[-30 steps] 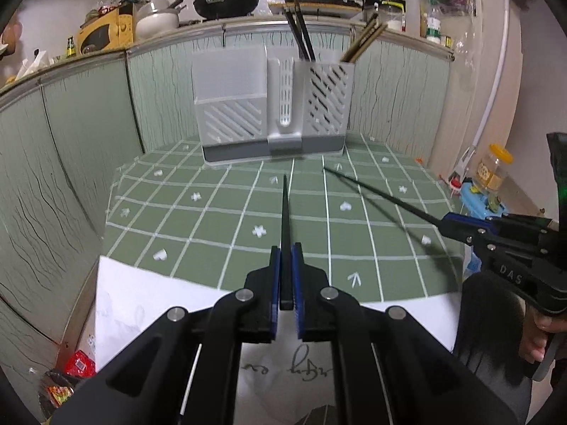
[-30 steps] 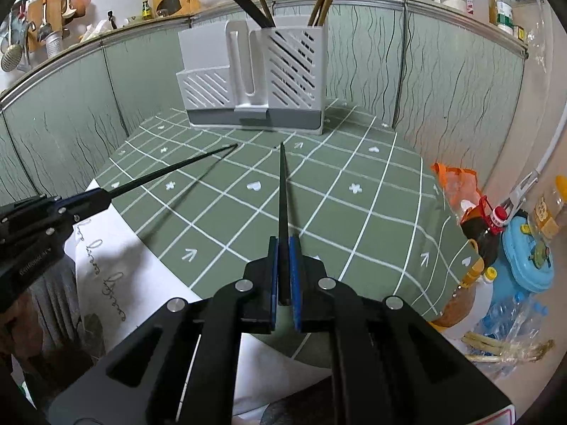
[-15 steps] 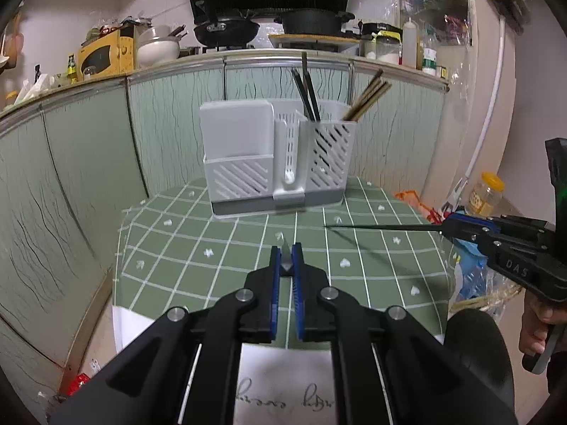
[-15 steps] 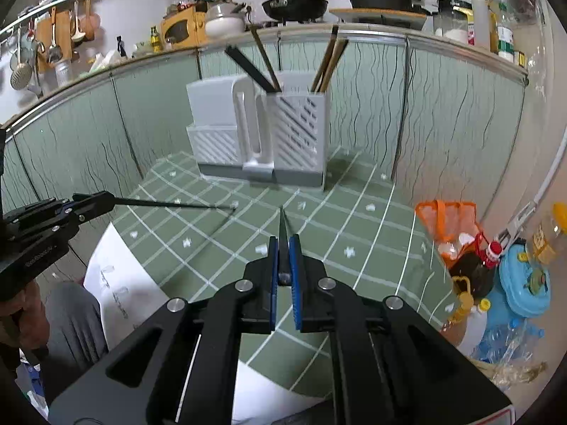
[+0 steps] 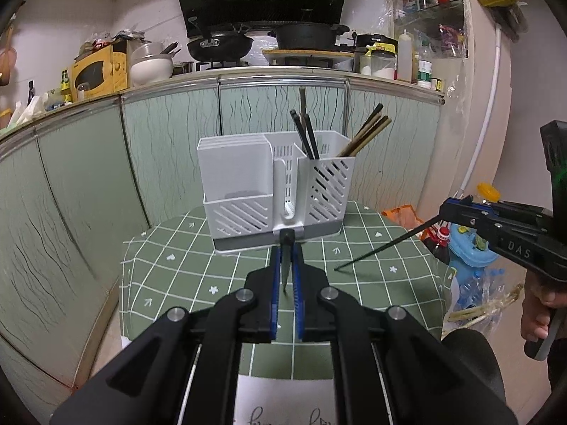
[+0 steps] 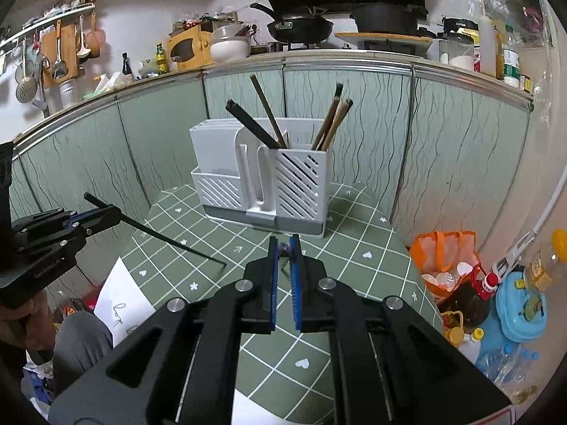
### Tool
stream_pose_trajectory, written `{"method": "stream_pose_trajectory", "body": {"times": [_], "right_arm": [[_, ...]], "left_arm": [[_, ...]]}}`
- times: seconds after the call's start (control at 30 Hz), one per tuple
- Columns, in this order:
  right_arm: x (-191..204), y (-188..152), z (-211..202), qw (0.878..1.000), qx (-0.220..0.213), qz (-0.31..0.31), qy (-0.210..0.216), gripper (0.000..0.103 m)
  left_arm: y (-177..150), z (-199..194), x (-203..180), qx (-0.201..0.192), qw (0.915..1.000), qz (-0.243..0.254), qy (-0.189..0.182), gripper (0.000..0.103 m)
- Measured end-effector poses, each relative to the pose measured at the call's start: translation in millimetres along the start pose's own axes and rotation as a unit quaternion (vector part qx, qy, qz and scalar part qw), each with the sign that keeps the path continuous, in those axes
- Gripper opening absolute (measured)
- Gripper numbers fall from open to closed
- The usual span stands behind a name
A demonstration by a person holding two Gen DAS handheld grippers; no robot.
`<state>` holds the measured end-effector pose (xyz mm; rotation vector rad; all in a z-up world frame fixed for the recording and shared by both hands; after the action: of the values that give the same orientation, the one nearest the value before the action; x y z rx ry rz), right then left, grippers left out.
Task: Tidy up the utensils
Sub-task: 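Lift the black chopstick with the left tool while the right tool lifts its black chopstick toward the holder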
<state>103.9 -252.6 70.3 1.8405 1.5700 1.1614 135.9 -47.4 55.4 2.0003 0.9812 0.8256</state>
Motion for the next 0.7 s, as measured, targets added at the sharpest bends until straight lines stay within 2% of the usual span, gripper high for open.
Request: {"method": "stream_pose_trajectory", "body": {"times": [0.53, 0.7], "right_arm": [[8.1, 25.2, -9.5, 1.0, -0.011, 0.0, 0.02, 0.006], [7.2, 37.1, -16.7, 1.0, -0.017, 0.0, 0.019, 0.006]], "left_arm": [[20.2, -4.0, 10.0, -0.009, 0.9998, -0.005, -0.015, 0.008], [34.1, -9.1, 11.9, -0.01, 0.9998, 0.007, -0.014, 0.008]]}}
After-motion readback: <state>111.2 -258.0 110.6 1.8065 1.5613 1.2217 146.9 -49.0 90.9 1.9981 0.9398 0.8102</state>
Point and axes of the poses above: each gripper's, at about its wrist camera, not at the fingertips, and z roughly the way its jaws point, x to its left, y to its top, the point moved 2 cm from there along z, roughly the way its jaws point, and after that the axes turned 15 degrees about z, right-handed, at the moved point
